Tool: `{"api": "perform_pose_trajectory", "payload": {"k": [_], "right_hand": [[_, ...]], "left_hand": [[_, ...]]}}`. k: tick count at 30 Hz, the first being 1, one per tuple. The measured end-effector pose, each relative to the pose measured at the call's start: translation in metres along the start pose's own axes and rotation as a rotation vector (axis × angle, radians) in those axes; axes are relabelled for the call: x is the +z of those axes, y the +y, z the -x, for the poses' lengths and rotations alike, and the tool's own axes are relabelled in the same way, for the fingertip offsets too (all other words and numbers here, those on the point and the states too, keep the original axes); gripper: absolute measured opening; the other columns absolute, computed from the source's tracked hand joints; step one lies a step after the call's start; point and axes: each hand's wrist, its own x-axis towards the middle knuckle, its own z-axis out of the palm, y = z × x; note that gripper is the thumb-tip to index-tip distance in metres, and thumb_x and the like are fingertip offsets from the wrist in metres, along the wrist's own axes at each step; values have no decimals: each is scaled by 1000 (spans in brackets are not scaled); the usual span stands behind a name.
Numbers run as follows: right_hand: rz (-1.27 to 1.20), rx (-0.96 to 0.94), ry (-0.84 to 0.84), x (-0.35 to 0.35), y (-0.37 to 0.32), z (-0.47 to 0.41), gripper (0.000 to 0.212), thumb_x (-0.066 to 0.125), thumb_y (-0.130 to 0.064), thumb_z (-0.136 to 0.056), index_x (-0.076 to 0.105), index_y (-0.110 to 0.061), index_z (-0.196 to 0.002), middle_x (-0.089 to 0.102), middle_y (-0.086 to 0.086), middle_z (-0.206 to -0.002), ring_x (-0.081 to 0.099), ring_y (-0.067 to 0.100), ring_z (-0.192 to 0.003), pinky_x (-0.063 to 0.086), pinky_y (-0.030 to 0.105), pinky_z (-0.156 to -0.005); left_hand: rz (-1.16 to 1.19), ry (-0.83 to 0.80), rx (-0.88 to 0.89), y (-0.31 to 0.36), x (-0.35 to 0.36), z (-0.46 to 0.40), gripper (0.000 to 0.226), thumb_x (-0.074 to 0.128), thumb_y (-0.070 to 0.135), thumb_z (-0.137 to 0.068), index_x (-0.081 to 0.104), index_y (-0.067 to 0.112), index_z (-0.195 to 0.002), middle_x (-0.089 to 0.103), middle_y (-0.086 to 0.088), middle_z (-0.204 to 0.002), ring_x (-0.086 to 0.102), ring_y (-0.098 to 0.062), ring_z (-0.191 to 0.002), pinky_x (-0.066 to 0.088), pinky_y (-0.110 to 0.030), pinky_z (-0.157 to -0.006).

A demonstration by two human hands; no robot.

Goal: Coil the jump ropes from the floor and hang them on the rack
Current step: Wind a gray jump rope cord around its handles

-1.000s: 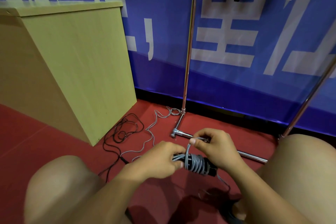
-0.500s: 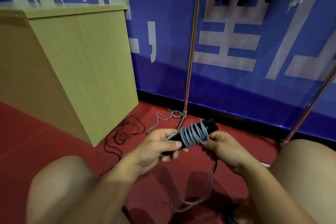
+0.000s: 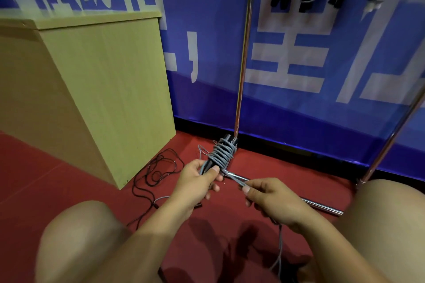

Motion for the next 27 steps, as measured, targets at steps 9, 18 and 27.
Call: {"api": "perform_pose_trajectory", "payload": {"k": [9, 18, 27], "right_hand": [[78, -130, 13, 1, -3, 4, 32, 64, -36, -93, 66, -8, -78, 56, -6, -58, 43, 7, -52, 37, 22, -53], [137, -339, 138, 0, 1, 3, 17, 64, -30, -93, 73, -23, -81, 57, -10, -61, 47, 3, -59, 42, 31, -60], [591, -304, 338, -3, 7, -1, 24, 64, -53, -86, 69, -30, -89, 69, -12, -81, 62, 8, -77, 50, 33, -69]], "left_hand": [[-507, 255, 127, -18, -13, -20, 11, 69, 24, -87, 60, 21, -93, 72, 0, -73, 69, -19, -62, 57, -35, -59], [-987, -63, 280, -30, -7, -9, 19, 69, 34, -83, 60, 31, -100, 62, 8, -76, 66, -25, -82, 45, -30, -65], [-1049, -568, 290, -27, -4, 7, 13, 66, 25, -88, 58, 30, -97, 70, 3, -87, 63, -16, -79, 51, -30, -73]]}}
